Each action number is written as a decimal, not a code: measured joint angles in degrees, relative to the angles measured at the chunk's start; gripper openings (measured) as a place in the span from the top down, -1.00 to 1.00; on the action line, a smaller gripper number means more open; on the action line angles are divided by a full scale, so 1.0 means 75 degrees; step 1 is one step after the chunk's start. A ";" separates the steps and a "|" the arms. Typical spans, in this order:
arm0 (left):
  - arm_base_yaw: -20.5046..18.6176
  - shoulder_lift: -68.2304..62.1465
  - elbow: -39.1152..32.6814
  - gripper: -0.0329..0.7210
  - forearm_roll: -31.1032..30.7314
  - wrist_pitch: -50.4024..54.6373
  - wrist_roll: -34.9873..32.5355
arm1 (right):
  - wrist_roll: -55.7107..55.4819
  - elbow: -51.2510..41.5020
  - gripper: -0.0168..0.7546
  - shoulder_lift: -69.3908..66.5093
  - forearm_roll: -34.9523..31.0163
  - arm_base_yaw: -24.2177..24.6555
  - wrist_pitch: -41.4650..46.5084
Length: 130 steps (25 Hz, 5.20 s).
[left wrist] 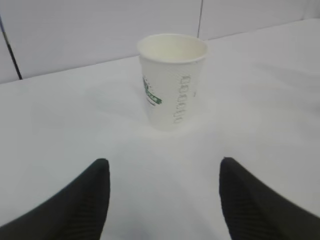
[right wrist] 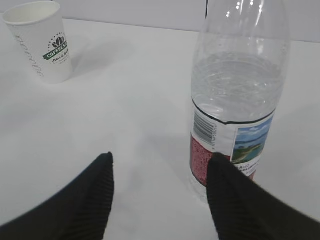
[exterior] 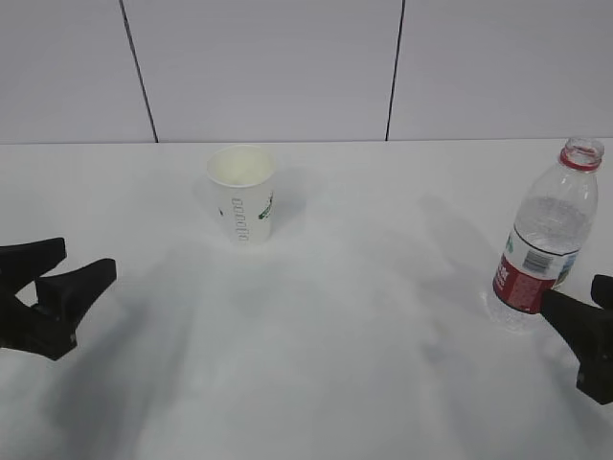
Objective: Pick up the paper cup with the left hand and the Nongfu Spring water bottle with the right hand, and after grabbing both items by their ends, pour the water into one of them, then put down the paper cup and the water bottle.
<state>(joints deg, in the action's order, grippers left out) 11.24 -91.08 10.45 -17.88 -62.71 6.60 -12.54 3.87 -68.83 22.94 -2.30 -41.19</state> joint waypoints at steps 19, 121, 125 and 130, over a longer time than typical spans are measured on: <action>0.0000 -0.1016 0.0169 -0.43 -0.0893 -0.0346 0.0034 | 0.0018 0.0000 -0.20 0.0000 -0.0239 0.0000 -0.0017; 0.0000 -0.1449 0.0528 -0.43 -0.1351 -0.0364 0.0034 | 0.2128 0.2488 -0.64 -0.5933 -0.2092 0.0000 -0.3285; 0.0000 -0.1449 0.0528 -0.43 -0.1351 -0.0364 0.0034 | 0.2124 0.2499 -0.46 -0.5969 -0.2078 0.0000 -0.3285; 0.0000 -0.1449 0.0528 -0.43 -0.1351 -0.0364 0.0034 | 0.2109 0.2499 -0.33 -0.5969 -0.1995 0.0000 -0.3299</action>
<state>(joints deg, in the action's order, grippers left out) 11.24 -101.94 14.41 -28.01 -65.44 6.86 3.28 22.61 -113.59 7.98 -2.30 -65.93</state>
